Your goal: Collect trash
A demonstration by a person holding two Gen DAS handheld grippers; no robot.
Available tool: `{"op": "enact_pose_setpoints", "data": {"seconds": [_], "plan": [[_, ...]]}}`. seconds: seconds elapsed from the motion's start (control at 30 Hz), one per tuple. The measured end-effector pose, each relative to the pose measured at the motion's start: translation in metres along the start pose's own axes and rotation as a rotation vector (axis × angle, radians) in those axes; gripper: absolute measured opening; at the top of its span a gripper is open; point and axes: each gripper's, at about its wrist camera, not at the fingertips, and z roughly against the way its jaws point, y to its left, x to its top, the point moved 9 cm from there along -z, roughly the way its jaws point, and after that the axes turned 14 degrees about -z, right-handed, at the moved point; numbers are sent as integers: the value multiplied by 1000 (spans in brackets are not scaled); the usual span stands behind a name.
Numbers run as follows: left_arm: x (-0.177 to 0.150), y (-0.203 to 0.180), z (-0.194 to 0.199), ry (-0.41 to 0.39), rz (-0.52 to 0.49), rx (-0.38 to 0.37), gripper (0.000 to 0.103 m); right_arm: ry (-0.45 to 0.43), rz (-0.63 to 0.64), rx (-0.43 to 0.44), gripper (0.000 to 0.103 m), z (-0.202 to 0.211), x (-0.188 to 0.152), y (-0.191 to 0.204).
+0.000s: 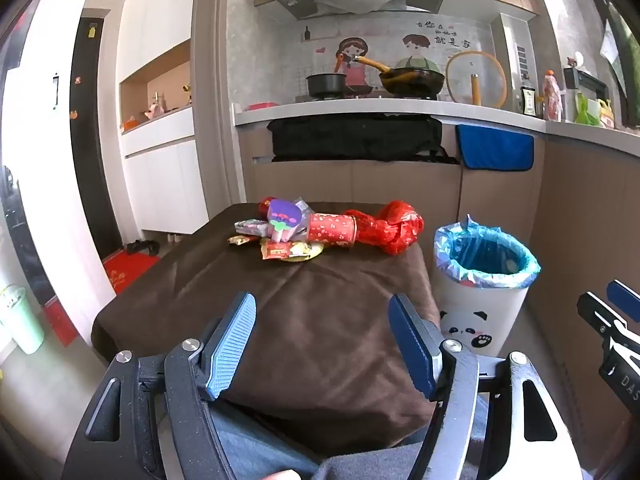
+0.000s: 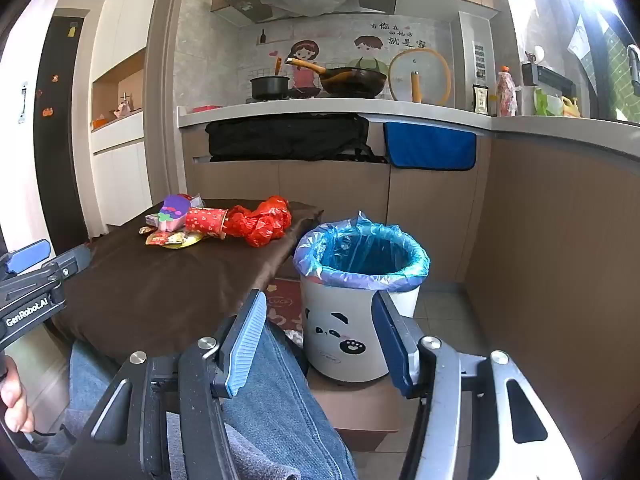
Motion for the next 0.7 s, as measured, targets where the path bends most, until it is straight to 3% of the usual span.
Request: {"op": "enact_pose_setpoints", "data": {"seconds": [0.7], "plan": [[0,0,0,-1,-21,9,69,-17,-10,2,52,8,2,-1]]}}
